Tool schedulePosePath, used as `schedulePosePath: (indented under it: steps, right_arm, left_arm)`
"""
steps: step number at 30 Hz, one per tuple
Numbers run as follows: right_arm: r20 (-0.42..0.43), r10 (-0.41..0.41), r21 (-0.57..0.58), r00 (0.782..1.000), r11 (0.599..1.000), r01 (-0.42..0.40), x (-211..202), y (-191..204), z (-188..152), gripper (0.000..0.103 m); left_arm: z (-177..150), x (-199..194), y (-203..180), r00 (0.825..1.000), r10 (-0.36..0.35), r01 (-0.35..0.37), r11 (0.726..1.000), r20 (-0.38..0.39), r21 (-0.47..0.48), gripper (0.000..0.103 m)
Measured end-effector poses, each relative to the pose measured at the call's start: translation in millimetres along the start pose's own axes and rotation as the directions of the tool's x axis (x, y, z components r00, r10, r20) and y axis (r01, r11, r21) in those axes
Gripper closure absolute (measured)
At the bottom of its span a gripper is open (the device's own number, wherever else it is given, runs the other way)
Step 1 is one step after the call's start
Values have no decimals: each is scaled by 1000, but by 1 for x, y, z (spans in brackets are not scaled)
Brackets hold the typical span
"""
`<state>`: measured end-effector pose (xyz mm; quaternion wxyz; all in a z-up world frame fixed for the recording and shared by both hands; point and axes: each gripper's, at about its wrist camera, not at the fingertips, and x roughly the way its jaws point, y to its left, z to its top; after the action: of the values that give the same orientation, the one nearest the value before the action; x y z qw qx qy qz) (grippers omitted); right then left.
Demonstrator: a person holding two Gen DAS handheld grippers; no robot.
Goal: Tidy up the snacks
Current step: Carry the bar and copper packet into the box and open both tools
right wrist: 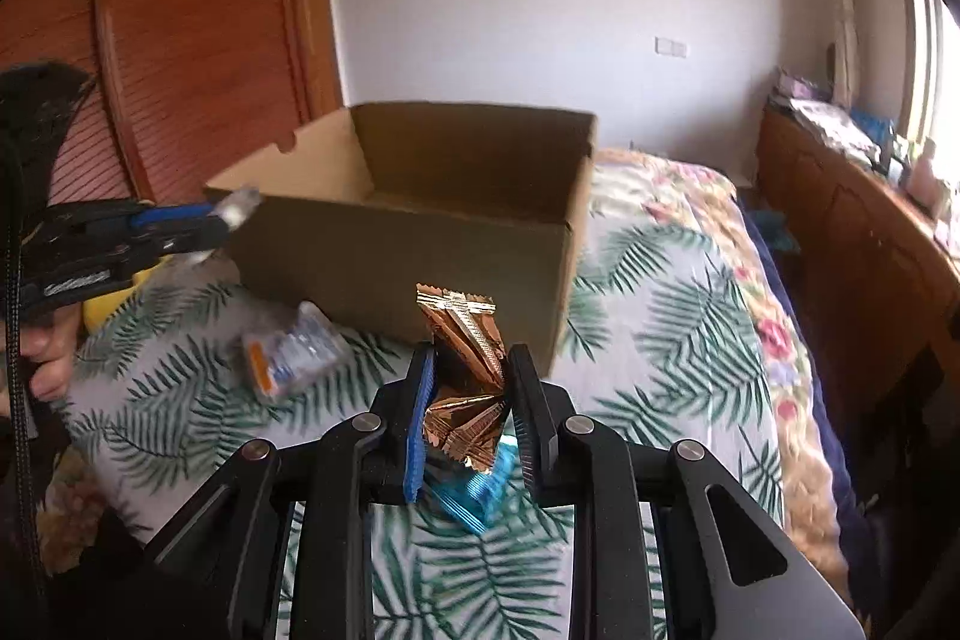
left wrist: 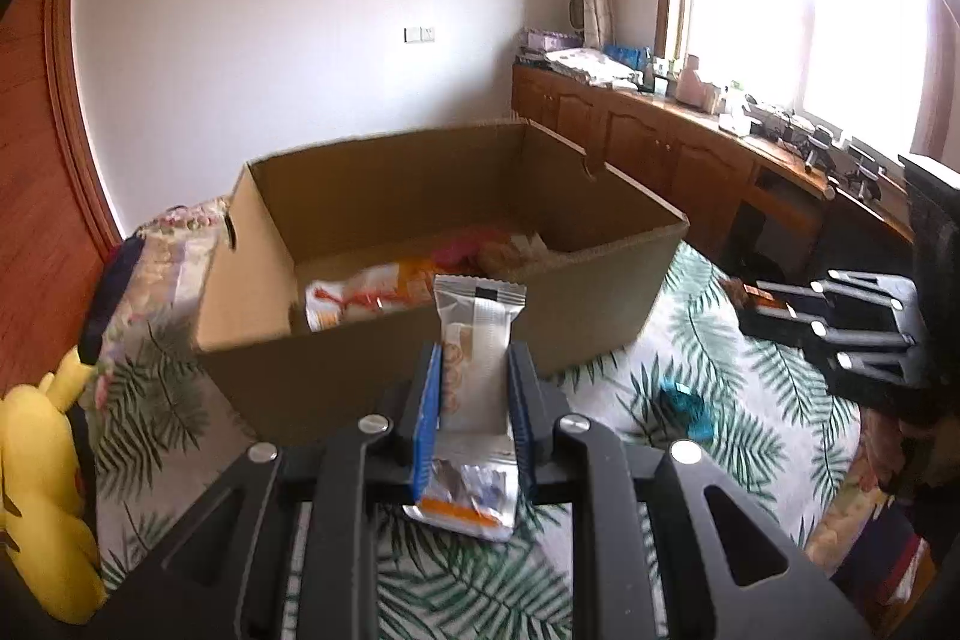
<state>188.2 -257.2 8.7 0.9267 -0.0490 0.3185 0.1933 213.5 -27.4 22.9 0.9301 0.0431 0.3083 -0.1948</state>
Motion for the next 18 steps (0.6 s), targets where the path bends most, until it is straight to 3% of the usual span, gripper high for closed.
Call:
schedulePosePath:
  steps: [6, 18]
  right_arm:
    - [17, 17, -38, 1000, 999, -16, -1, 17, 13, 80]
    - [10, 10, -71, 1000, 997, -9, 10, 33, 30, 80]
  left_arm:
    - [27, 3, 16, 1000, -1, 2, 999, 31, -38, 84]
    - [56, 43, 42, 1000, -10, 11, 992, 11, -126, 84]
